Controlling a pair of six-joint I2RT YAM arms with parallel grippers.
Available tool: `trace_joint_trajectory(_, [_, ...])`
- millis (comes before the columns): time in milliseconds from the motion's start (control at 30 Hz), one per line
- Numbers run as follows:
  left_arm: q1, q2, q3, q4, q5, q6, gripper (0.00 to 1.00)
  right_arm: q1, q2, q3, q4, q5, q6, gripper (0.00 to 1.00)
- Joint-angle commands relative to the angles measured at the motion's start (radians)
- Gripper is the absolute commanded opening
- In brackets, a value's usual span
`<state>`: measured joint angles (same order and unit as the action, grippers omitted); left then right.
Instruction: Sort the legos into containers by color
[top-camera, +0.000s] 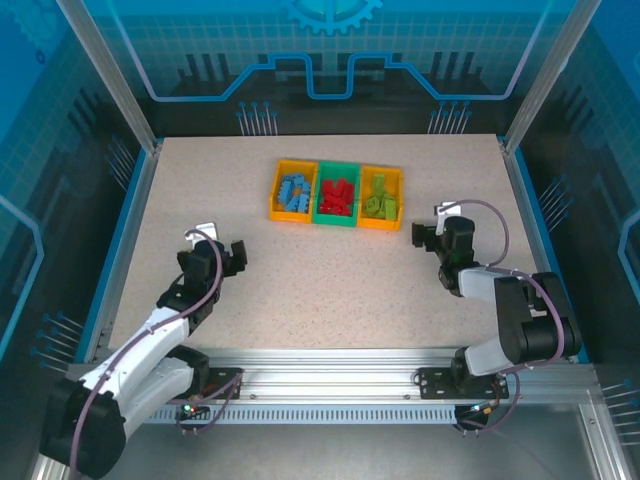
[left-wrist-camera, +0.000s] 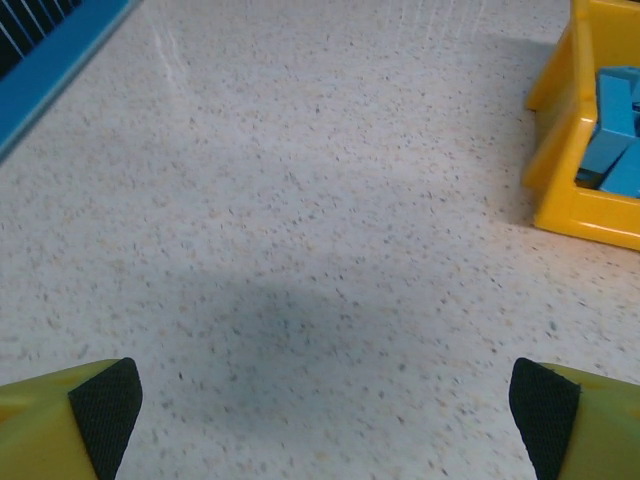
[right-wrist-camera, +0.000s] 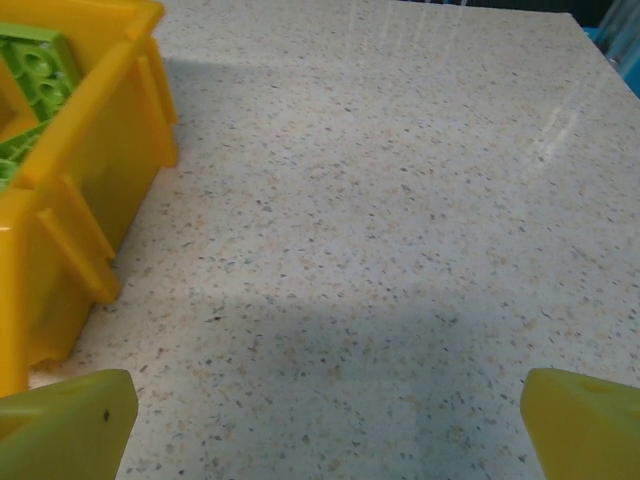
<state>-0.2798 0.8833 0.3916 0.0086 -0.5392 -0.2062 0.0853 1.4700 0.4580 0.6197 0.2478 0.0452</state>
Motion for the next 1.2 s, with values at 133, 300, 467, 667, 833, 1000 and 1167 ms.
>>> trace_joint_trajectory(133, [0.075,0.237,-0.022,0.405,0.022,0.178,0.99,-0.038,0.032,-0.023,0.120,-0.234,-0.055,1.00])
trace_joint_trajectory(300, [0.119,0.423,-0.032,0.666,0.112,0.189,0.99,-0.038,0.035,-0.025,0.128,-0.228,-0.057,1.00])
trace_joint_trajectory(467, [0.154,0.562,0.022,0.765,0.210,0.261,0.99,-0.037,0.035,-0.025,0.130,-0.229,-0.056,1.00])
trace_joint_trajectory(667, [0.260,0.660,-0.032,0.929,0.321,0.167,0.99,-0.036,0.035,-0.024,0.129,-0.229,-0.057,1.00])
trace_joint_trajectory(833, [0.258,0.663,-0.020,0.922,0.326,0.179,0.99,-0.035,0.035,-0.024,0.129,-0.228,-0.056,1.00])
trace_joint_trajectory(1000, [0.259,0.664,-0.017,0.918,0.331,0.179,0.99,-0.027,0.035,-0.024,0.130,-0.210,-0.062,1.00])
trace_joint_trajectory(1167, [0.258,0.663,-0.017,0.918,0.331,0.179,0.99,-0.025,0.035,-0.025,0.132,-0.207,-0.061,1.00])
